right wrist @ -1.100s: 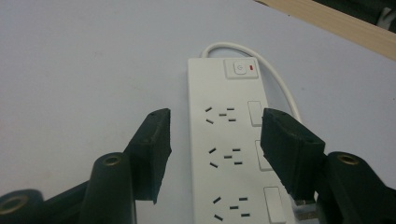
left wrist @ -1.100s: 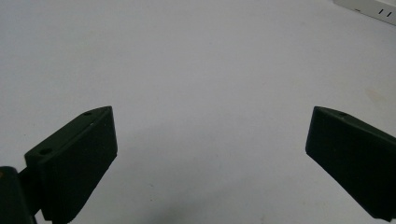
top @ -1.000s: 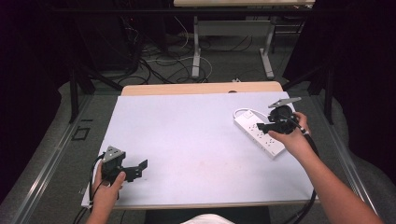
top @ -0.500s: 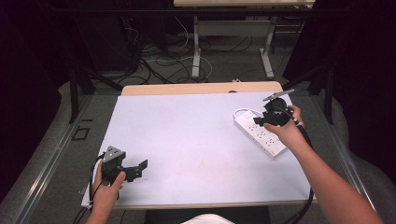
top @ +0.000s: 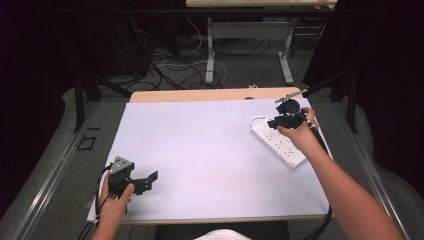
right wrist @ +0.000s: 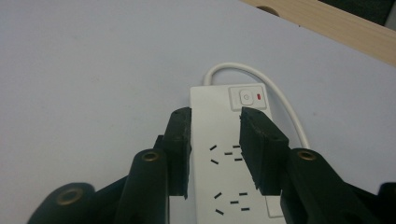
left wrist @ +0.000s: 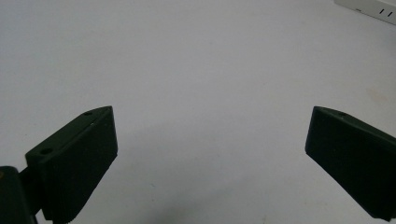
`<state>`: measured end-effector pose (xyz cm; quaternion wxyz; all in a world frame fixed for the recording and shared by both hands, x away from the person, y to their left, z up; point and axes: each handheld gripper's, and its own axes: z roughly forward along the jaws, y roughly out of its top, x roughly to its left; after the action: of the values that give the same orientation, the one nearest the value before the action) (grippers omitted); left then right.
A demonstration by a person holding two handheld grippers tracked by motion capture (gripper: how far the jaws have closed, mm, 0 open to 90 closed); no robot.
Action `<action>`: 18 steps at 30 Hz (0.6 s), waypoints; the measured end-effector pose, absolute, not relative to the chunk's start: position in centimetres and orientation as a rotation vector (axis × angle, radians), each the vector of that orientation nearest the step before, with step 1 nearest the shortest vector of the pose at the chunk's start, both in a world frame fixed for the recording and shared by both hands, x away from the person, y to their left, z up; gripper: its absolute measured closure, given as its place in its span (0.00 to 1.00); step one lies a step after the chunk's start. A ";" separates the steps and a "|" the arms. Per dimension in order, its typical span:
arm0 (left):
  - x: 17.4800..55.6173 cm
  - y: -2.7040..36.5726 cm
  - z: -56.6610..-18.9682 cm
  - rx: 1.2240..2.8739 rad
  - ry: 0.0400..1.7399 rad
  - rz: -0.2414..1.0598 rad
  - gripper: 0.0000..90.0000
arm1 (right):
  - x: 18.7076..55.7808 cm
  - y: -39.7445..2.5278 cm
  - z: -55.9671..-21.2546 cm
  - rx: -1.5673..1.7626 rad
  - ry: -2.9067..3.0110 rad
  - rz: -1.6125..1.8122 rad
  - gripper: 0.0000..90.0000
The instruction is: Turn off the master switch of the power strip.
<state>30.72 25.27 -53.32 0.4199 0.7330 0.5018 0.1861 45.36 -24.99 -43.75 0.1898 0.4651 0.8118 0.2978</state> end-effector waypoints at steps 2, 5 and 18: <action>30.7 25.3 -53.3 1.837 1.258 0.467 0.03 | 45.6 -24.8 -43.8 1.308 2.285 0.840 0.74; 30.7 25.3 -53.3 1.839 1.258 0.465 0.03 | 46.1 -24.6 -43.9 1.318 2.286 0.821 0.78; 30.8 25.3 -53.4 1.843 1.256 0.466 0.03 | 48.1 -24.0 -44.5 1.353 2.285 0.801 0.90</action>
<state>30.79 25.27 -53.39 0.4182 0.7348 0.5007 0.1857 48.13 -24.04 -44.49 0.1830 0.4796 0.8099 0.2840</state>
